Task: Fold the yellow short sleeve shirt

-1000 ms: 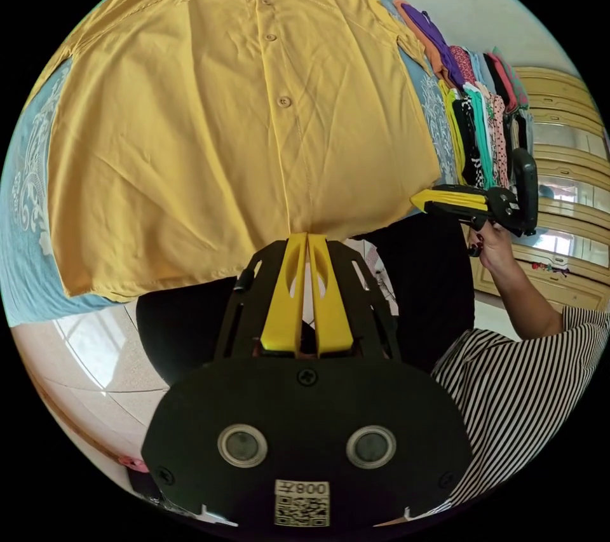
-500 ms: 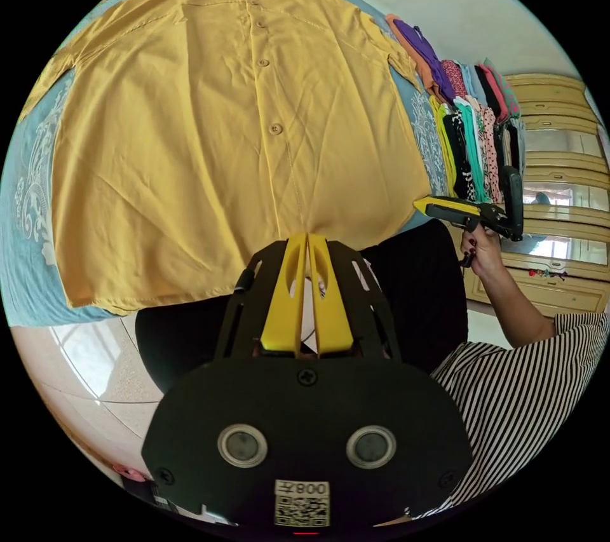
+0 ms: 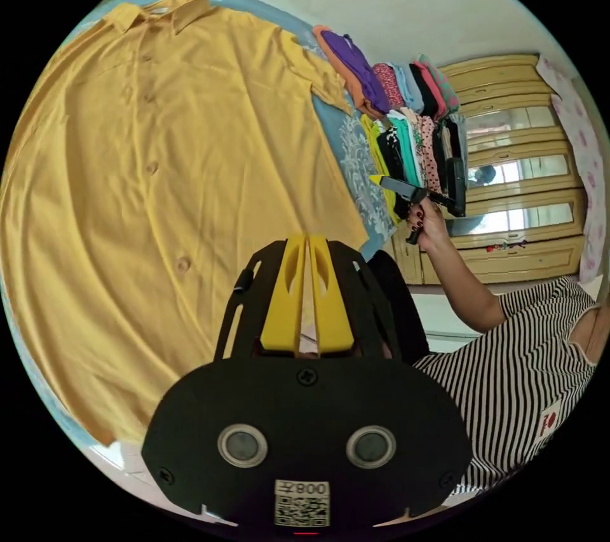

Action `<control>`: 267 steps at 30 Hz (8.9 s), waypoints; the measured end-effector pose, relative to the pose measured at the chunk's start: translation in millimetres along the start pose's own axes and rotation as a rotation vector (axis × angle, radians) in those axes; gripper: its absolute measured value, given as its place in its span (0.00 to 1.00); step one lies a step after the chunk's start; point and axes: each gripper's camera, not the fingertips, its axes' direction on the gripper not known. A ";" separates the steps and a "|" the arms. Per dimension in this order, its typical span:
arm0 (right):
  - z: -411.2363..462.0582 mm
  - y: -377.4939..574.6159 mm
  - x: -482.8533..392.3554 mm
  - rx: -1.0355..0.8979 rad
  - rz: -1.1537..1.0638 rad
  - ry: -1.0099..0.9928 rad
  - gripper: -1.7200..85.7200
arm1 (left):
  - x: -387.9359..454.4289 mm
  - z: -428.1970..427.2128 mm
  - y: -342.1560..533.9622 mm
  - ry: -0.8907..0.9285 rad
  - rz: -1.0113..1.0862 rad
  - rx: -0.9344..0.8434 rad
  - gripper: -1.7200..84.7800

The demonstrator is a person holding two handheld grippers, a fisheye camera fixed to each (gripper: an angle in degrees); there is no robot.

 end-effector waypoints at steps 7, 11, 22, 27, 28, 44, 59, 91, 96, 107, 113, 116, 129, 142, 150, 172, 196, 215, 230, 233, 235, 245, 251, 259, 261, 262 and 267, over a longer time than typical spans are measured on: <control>-32.4 -69.8 50.4 0.221 0.085 0.143 0.09 | 61.0 81.8 -168.7 -0.010 0.309 -0.007 0.09; -31.6 -96.0 72.7 0.272 0.126 0.145 0.11 | 94.8 133.5 -260.7 -0.109 0.391 0.004 0.11; -16.6 -101.0 100.8 0.279 0.164 0.125 0.11 | 139.3 262.3 -408.6 -0.376 0.402 -0.055 0.15; -18.5 -99.0 96.2 0.289 0.153 0.151 0.10 | 150.5 291.7 -435.6 -0.421 0.428 -0.076 0.14; -19.2 -98.9 94.7 0.292 0.151 0.152 0.10 | 151.5 294.5 -440.7 -0.406 0.426 -0.074 0.13; -24.7 -105.4 99.5 0.299 0.155 0.122 0.05 | 173.1 306.4 -509.4 -0.549 0.417 -0.099 0.08; -49.2 -109.3 108.1 0.397 0.163 0.016 0.03 | 155.4 173.0 -542.9 -0.192 0.292 0.081 0.03; 89.5 -215.3 -99.2 0.103 -0.366 -0.146 0.03 | -48.6 -181.8 -397.3 -0.008 -0.188 0.346 0.03; 101.6 -224.6 -95.3 0.074 -0.370 -0.205 0.03 | -33.9 -218.7 -374.7 -0.077 -0.146 0.388 0.03; 136.5 -250.6 -88.7 0.006 -0.348 -0.257 0.03 | -10.8 -259.2 -335.0 -0.260 -0.076 0.259 0.02; 108.3 -256.4 -64.9 0.139 -0.301 -0.208 0.03 | 2.2 -303.2 -299.6 -0.251 -0.008 0.274 0.02; 116.3 -268.4 -39.4 0.161 -0.223 -0.116 0.02 | 0.8 -314.4 -286.8 -0.313 -0.029 0.208 0.02; 162.8 -279.5 -13.1 0.162 -0.072 -0.208 0.02 | 15.5 -396.6 -215.1 -0.287 0.008 0.243 0.02; 192.6 -253.9 -89.0 0.145 -0.207 -0.114 0.02 | -51.0 -599.1 63.2 -0.280 -0.421 0.552 0.05; 254.2 -258.7 -204.1 0.031 -0.415 -0.215 0.02 | -122.1 -724.4 238.0 -0.202 -0.810 0.950 0.10; 427.5 -304.1 -549.4 -0.061 -0.911 -0.224 0.05 | -195.8 -852.2 374.0 -0.021 -0.722 1.168 0.03; 615.5 -319.9 -759.9 -0.216 -1.049 0.079 0.15 | -162.1 -853.0 388.8 -0.128 -0.631 1.024 0.03; 501.9 -417.4 -656.4 -0.184 -0.857 -0.268 0.03 | -80.8 -812.2 319.4 -0.191 -0.366 0.984 0.03; 410.9 -476.9 -364.7 -0.156 -0.389 -0.466 0.03 | 0.2 -679.2 163.0 -0.196 -0.105 0.544 0.03; 408.5 -480.0 -333.6 -0.158 -0.345 -0.480 0.03 | 7.3 -657.0 141.5 -0.220 -0.106 0.496 0.03; 408.3 -482.6 -322.7 -0.170 -0.340 -0.482 0.03 | 9.0 -645.2 130.2 -0.237 -0.117 0.471 0.03; 407.7 -488.3 -282.2 -0.200 -0.280 -0.441 0.03 | 11.7 -594.1 79.9 -0.251 -0.138 0.358 0.05; 370.5 -477.0 -273.1 -0.092 -0.282 -0.366 0.03 | 23.6 -593.2 69.9 -0.225 -0.077 0.441 0.05; 357.6 -502.7 -351.4 0.026 -0.492 -0.166 0.02 | -5.3 -600.8 47.8 -0.359 -0.185 0.474 0.05; 373.1 -520.1 -368.5 0.007 -0.505 -0.122 0.02 | -13.3 -599.9 42.3 -0.370 -0.206 0.475 0.05; 384.0 -531.5 -377.1 -0.017 -0.511 -0.113 0.02 | -18.3 -599.1 38.5 -0.371 -0.217 0.476 0.05; 398.7 -559.6 -389.0 -0.028 -0.496 -0.097 0.02 | -33.6 -592.2 21.8 -0.389 -0.239 0.457 0.04</control>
